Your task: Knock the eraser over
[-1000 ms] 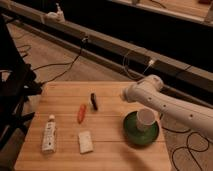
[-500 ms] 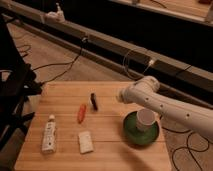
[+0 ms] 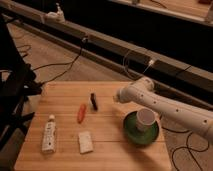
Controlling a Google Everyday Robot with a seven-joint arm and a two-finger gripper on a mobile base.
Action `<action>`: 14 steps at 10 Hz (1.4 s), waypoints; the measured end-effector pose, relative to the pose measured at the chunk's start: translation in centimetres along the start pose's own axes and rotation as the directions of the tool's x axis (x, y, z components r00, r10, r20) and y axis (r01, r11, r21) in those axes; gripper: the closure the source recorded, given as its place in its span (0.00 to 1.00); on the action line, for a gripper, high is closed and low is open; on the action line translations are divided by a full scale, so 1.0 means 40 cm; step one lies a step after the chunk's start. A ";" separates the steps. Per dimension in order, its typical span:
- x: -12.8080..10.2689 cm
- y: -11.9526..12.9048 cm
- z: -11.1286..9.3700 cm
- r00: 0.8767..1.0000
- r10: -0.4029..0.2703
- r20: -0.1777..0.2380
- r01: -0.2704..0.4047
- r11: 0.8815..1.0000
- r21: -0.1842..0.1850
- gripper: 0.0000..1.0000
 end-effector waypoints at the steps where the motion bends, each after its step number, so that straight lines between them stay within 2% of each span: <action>1: -0.012 0.025 0.040 1.000 0.014 -0.001 -0.014 0.999 -0.034 1.00; 3: -0.039 0.096 0.086 0.999 0.032 0.006 -0.031 0.993 -0.114 1.00; 6: -0.085 0.229 0.110 0.999 0.013 0.034 -0.005 0.970 -0.244 1.00; 8: -0.111 0.291 0.103 0.998 0.018 0.060 0.003 0.946 -0.324 1.00; 9: -0.131 0.320 0.083 0.996 0.031 0.087 0.003 0.927 -0.375 1.00; 11: -0.160 0.335 0.050 0.990 0.042 0.134 0.017 0.909 -0.416 1.00; 12: -0.161 0.332 0.048 0.990 0.044 0.137 0.017 0.909 -0.417 0.95; 14: -0.162 0.339 0.050 0.990 0.041 0.136 0.020 0.908 -0.419 0.78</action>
